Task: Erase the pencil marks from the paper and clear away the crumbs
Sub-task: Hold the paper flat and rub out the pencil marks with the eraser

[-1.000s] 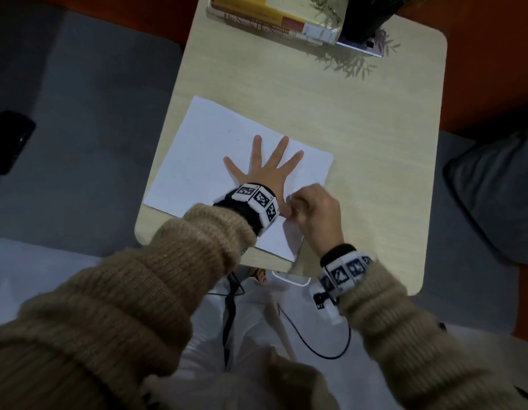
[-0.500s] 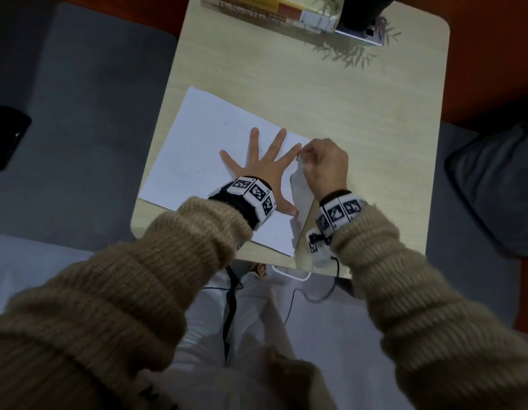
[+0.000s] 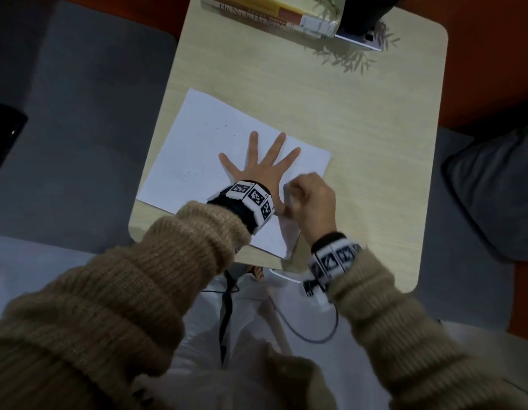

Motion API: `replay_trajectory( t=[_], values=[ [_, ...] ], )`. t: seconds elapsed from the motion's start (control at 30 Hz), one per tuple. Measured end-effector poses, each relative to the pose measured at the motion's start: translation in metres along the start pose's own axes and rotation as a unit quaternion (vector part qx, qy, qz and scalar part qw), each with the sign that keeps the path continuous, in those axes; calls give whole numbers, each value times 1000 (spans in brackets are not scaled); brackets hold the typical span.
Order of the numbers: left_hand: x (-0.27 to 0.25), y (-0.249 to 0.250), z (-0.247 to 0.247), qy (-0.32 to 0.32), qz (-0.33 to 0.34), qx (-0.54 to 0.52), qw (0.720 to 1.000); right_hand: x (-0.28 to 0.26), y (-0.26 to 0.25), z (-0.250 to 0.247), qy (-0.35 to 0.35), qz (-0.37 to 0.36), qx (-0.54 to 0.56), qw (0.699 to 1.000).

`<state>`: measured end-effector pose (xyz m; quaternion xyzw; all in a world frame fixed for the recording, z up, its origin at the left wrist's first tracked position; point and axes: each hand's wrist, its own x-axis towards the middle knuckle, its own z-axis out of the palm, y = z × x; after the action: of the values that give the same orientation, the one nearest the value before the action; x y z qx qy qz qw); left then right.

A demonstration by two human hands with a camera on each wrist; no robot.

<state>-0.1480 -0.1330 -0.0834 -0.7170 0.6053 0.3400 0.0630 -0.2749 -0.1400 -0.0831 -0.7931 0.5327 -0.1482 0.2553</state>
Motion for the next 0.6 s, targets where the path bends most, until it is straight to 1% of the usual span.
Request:
replay_trajectory(
  t=[0.03, 0.07, 0.17, 0.2, 0.27, 0.33, 0.37, 0.47, 0.53, 0.6],
  values=[
    [0, 0, 0, 2, 0, 1, 1000, -4, 0, -2, -17, -11, 2, 1000],
    [0, 0, -1, 0, 2, 3, 1000, 5, 0, -6, -21, -15, 2, 1000],
    [0, 0, -2, -10, 4, 7, 1000, 54, 8, -12, 26, 26, 1, 999],
    [0, 0, -2, -11, 3, 8, 1000, 56, 9, -12, 38, 41, 10, 998],
    [-2, 1, -2, -11, 5, 6, 1000, 32, 7, -6, 39, 36, 6, 999],
    [-2, 0, 0, -6, 7, 6, 1000, 1, 4, -5, 13, 11, 22, 1000],
    [-3, 0, -1, -5, 8, 7, 1000, -1, 5, -8, 5, 6, 29, 1000],
    [-3, 3, -5, -15, 2, 11, 1000, 38, 14, -15, 30, 42, 12, 999],
    [-2, 8, -7, -16, 3, 28, 999, 60, 17, -18, 21, 53, 0, 998],
    [0, 11, -7, -16, 15, 35, 999, 64, 18, -17, 5, 47, -7, 999]
  ],
)
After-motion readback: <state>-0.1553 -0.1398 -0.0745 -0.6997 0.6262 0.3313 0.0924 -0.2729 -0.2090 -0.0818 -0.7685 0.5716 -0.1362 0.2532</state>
